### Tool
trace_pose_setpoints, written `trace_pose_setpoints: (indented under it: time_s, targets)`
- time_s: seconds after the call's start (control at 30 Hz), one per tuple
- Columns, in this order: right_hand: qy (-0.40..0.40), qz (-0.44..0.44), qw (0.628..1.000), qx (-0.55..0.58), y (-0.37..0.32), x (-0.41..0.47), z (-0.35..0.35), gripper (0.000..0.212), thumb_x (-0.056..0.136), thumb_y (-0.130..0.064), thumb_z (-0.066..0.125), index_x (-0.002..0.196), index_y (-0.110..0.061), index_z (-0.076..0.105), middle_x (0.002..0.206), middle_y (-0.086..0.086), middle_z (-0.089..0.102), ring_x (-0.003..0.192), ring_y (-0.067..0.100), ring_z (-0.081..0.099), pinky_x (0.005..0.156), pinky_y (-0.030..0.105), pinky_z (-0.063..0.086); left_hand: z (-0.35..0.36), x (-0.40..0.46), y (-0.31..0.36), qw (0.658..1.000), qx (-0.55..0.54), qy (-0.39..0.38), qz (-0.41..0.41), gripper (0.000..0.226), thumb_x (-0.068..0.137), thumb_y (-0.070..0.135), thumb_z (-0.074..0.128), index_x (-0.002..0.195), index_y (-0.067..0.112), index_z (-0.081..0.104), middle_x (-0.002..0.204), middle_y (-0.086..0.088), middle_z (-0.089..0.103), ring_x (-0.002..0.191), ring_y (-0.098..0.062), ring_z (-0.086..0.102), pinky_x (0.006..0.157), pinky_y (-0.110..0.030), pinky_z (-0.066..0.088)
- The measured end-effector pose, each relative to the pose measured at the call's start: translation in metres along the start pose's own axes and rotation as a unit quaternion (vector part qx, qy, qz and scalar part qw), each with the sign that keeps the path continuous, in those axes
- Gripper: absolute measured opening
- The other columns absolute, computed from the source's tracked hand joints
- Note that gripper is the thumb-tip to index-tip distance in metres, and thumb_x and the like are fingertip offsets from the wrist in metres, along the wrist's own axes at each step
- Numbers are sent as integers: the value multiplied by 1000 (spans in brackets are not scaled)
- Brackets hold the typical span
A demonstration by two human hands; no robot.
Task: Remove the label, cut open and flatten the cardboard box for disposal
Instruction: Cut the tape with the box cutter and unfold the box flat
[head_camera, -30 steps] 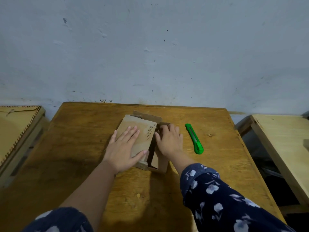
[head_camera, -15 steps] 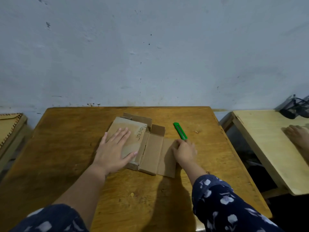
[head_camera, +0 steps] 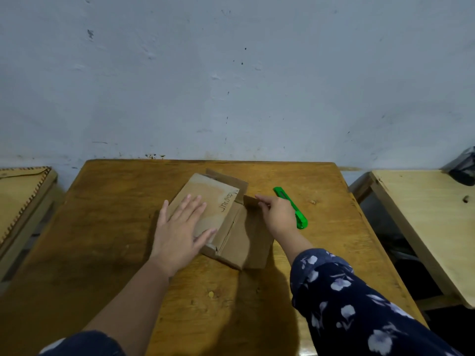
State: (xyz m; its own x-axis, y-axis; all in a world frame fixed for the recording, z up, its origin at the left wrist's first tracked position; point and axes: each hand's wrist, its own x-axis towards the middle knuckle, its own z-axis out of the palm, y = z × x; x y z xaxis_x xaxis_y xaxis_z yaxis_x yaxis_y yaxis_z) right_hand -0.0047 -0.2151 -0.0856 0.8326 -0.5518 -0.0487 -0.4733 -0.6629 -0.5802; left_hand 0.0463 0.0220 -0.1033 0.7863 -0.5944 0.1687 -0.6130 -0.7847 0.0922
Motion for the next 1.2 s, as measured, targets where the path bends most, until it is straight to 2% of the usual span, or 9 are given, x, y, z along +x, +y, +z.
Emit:
trace_pose_setpoints:
  time_s: [0.1,0.33,0.47,0.63,0.8,0.9,0.97,1.07,1.2]
  targets:
    - [25,10,1000,10,6,-20,2,33,96,-18,48,125,-26,61,116,4,70,94,23,67,82,34,55,1,-19,4,992,-62,50,-99,58,97,54,25,145,24,33,158,0,20,147,-16,10,117,-48,4]
    - [38,87,992,84,16,-89,10,39,95,-14,47,129,-32,56,113,-1,69,83,14,65,72,35,58,-8,-48,0,967,-164,16,-197,65,98,48,25,151,15,10,160,-9,-7,148,-24,-2,119,-44,6]
    - [22,73,993,88,19,-127,8,40,93,-12,49,129,-27,57,98,-2,68,73,12,62,49,21,45,-13,-58,0,939,-240,-38,-245,64,99,47,26,152,18,3,161,-4,-1,144,-28,20,114,-44,27]
    - [24,94,987,126,20,-160,9,27,93,-13,53,118,-23,58,80,-9,58,68,9,61,48,21,45,-18,-66,2,925,-283,-78,-239,60,102,39,25,153,20,0,158,-2,21,136,-27,35,107,-39,35]
    - [0,115,981,158,30,-192,10,27,91,-9,54,116,-19,56,79,-5,59,72,16,65,59,29,54,-21,-81,0,919,-293,-110,-241,55,103,32,22,153,20,0,159,-4,18,140,-29,29,112,-40,28]
    - [-11,99,991,87,42,-207,12,29,88,-13,57,117,-17,56,100,2,64,87,18,60,76,33,52,-21,-88,0,917,-296,-119,-239,55,103,31,22,152,20,-1,159,-5,17,140,-29,28,113,-42,28]
    - [33,39,998,29,45,-210,11,38,87,-15,61,125,-18,56,118,4,58,107,21,54,92,33,47,-21,-93,-1,917,-295,-119,-240,55,103,31,22,152,20,-2,159,-5,17,140,-29,28,113,-42,28]
    - [113,-130,985,20,29,-205,1,42,86,-10,64,127,-18,59,120,4,60,112,21,52,93,26,40,-21,-98,-1,917,-298,-113,-241,56,103,32,21,152,21,-3,159,-5,17,140,-28,29,112,-42,30]
    - [15,-187,982,-35,4,-186,1,40,88,-16,63,127,-23,59,135,5,55,125,22,49,107,34,39,-20,-102,-1,918,-296,-102,-244,55,103,35,19,152,26,-3,157,-5,25,135,-29,37,105,-43,37]
